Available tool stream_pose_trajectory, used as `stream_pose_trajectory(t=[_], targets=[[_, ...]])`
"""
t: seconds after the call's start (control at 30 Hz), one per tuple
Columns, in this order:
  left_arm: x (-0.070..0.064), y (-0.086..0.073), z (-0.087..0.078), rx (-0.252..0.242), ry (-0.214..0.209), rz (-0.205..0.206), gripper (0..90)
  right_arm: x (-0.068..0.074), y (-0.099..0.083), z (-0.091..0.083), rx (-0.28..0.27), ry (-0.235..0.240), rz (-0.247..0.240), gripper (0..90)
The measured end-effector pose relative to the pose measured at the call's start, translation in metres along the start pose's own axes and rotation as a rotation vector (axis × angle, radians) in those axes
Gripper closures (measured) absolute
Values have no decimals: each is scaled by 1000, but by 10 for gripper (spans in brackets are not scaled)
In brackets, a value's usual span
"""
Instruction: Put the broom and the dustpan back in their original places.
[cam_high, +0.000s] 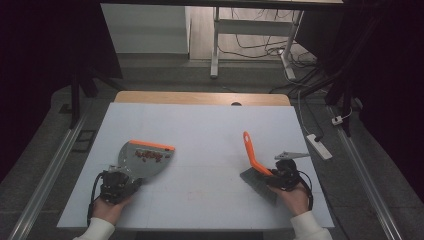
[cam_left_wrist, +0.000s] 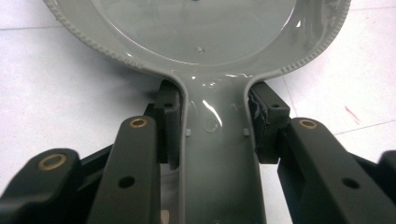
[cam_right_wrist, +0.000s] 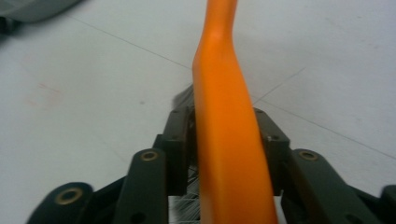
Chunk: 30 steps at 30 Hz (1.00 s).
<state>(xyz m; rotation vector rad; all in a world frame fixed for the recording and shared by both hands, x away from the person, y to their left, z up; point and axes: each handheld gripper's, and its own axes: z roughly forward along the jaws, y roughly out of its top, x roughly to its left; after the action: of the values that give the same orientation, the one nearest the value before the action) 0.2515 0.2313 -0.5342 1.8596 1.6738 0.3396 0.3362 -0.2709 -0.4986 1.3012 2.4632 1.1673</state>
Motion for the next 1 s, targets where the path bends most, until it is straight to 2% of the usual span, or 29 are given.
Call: stream_pose_trajectory(t=[0.07,0.13,0.3,0.4,0.43,0.57,0.63,0.7,0.73,0.8,1.0], targets=[[0,0,0,-2,-6,-1,614,-2,0,1,5,-7,-1,602],[1,0,0,-3,-23,1,606,-2,1,2,14,-37,-10,560],[3,-1,-1,-7,-29,7,425,-5,1,6,23,-56,-18,516],[5,-2,-7,-30,-24,15,306,-7,1,7,32,-99,-26,462],[7,-2,-10,-39,-24,16,278,-8,1,8,29,-97,-19,462],[15,-5,-21,-68,-12,20,255,-10,1,9,19,-130,-10,425],[16,-6,-27,-75,-16,47,258,-9,1,9,16,-154,-17,419],[15,-4,-33,-71,-32,94,278,-8,1,4,-2,-201,-29,418],[14,-4,-35,-75,-37,118,281,-7,2,1,-19,-202,-24,418],[11,-2,-39,-93,-50,152,285,-5,2,-5,-51,-196,-29,419],[4,-1,-40,-114,-141,229,303,7,1,-11,-88,-126,-97,421]])
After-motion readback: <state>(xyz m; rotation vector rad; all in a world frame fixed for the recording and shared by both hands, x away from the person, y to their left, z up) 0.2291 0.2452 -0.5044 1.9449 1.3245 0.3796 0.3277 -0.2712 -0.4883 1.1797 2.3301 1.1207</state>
